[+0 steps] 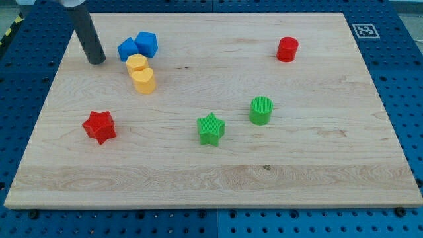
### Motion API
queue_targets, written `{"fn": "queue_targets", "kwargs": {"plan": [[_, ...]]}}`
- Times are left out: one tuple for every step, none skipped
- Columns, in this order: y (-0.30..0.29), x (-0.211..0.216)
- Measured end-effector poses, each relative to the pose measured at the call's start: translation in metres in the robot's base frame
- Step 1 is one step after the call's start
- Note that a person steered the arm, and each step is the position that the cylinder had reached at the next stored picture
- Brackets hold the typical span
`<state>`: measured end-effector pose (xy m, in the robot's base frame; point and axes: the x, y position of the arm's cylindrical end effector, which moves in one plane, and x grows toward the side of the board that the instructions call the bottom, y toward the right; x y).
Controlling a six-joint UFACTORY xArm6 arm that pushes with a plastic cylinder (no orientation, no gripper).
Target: Push the blue triangle in between the blue cube and yellow hexagon
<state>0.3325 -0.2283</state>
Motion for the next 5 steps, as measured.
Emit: {"fn": "queue_targets", "kwargs": {"plan": [[-0.003, -0.032], [0.016, -0.034], [0.04, -0.034], [0.048, -0.033], [0.031, -0.03]]}}
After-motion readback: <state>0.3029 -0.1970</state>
